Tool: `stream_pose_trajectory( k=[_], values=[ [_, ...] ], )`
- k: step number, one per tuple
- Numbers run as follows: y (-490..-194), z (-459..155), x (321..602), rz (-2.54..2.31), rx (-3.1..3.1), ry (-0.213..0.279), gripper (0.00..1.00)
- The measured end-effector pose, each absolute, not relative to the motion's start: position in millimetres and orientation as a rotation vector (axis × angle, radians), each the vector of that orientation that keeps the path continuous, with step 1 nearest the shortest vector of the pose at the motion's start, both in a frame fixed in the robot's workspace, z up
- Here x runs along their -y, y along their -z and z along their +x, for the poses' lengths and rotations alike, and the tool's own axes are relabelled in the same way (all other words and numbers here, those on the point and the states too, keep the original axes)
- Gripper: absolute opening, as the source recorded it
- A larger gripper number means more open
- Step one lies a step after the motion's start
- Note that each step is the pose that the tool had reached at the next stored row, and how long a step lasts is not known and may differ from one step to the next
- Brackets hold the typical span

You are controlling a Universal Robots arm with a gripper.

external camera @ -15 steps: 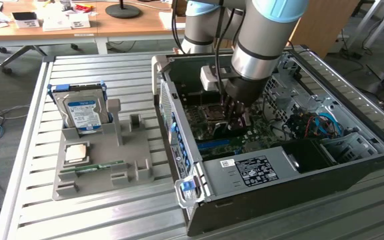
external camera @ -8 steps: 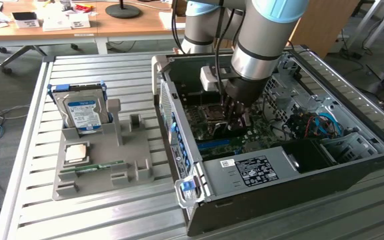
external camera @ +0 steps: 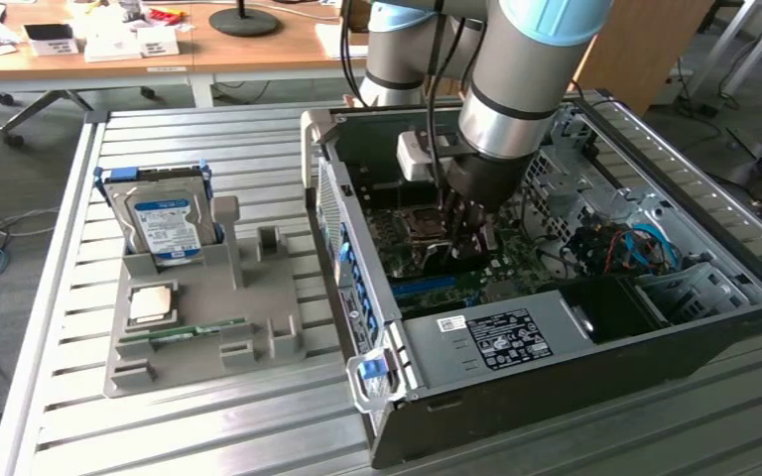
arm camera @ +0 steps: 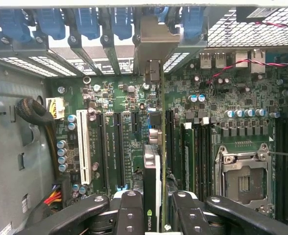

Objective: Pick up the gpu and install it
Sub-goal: 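Insert the gpu into the slot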

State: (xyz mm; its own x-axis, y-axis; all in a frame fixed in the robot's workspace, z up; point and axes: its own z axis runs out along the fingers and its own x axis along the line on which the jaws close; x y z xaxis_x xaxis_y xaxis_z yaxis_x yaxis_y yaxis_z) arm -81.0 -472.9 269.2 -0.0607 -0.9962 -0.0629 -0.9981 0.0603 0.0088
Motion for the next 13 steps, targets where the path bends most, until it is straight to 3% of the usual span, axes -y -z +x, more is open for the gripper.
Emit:
stream_pose_trajectory(
  k=[13],
  values=[
    [-266.9, -80.9, 470.8, -2.151, -2.234, -0.078, 0.27]
  ],
)
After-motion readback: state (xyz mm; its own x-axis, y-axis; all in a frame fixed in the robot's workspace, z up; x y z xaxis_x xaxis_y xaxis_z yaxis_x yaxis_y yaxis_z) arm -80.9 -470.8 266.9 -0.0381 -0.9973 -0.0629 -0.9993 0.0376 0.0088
